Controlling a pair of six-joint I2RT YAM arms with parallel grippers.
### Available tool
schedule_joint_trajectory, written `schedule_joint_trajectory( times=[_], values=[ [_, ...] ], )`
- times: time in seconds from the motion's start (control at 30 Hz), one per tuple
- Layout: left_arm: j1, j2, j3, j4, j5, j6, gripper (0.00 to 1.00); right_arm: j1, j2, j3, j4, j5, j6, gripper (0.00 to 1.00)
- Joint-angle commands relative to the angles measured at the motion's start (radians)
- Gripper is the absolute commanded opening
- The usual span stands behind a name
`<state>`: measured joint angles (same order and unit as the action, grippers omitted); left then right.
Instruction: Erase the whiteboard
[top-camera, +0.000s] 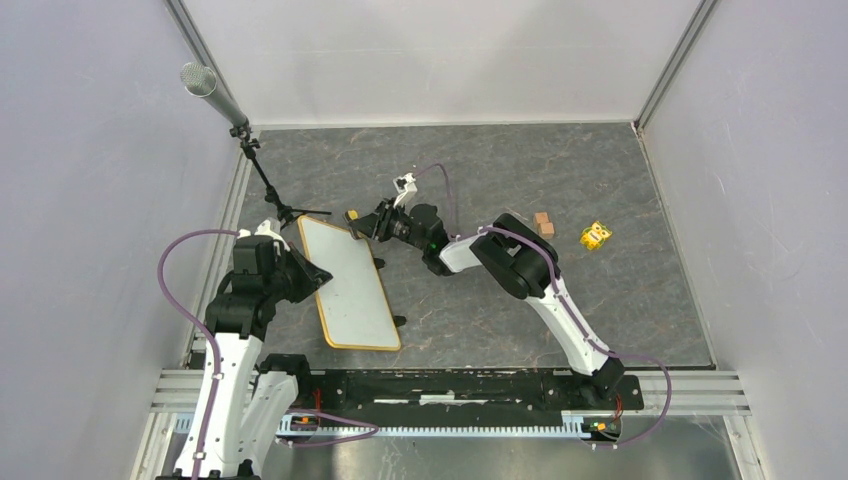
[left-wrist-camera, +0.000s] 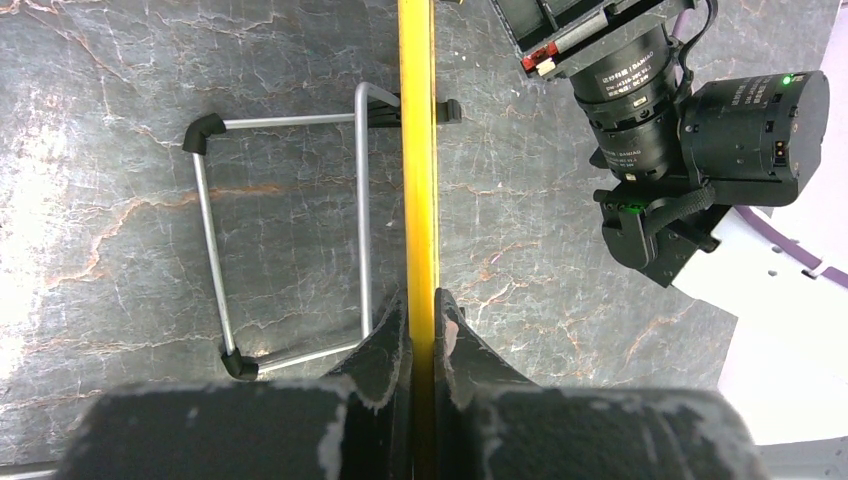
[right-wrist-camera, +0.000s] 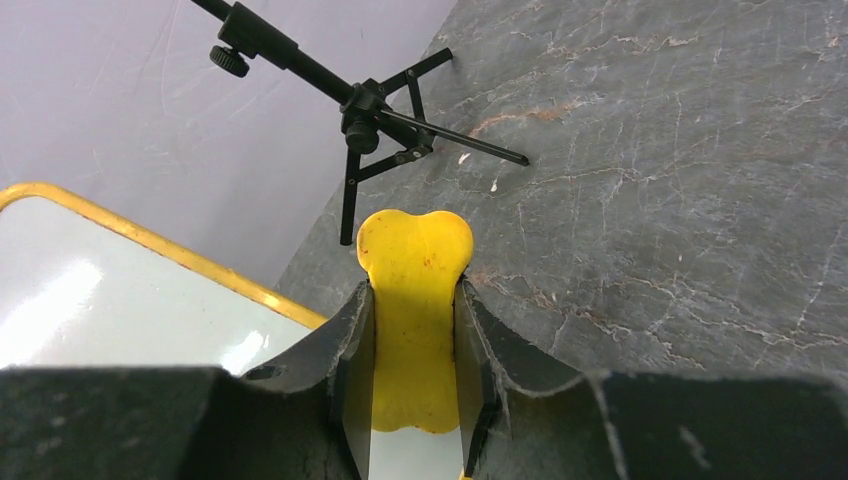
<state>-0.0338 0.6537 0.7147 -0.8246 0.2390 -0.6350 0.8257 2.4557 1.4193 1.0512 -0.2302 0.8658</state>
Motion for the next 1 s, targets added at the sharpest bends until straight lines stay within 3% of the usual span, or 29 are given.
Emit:
schedule_joint_trajectory(
  times=[0.0, 0.17, 0.63, 0.97],
  values=[
    [-0.016, 0.010, -0.028, -0.011, 0.167, 0.098, 0.02, 0.051, 0.005, 0.049, -0.088, -0.011, -0.043, 0.27],
    [-0.016, 0.013, -0.028, -0.010, 0.172, 0.099, 0.02, 0.094, -0.036, 0.069, -0.109, -0.018, -0.070, 0.27],
    [-0.016, 0.003, -0.029, -0.010, 0.143, 0.084, 0.02, 0.088, -0.172, -0.267, 0.101, -0.039, -0.003, 0.27],
    [-0.015, -0.023, -0.029, -0.014, 0.120, 0.076, 0.02, 0.148, -0.196, -0.318, 0.109, -0.040, -0.042, 0.27]
  ],
)
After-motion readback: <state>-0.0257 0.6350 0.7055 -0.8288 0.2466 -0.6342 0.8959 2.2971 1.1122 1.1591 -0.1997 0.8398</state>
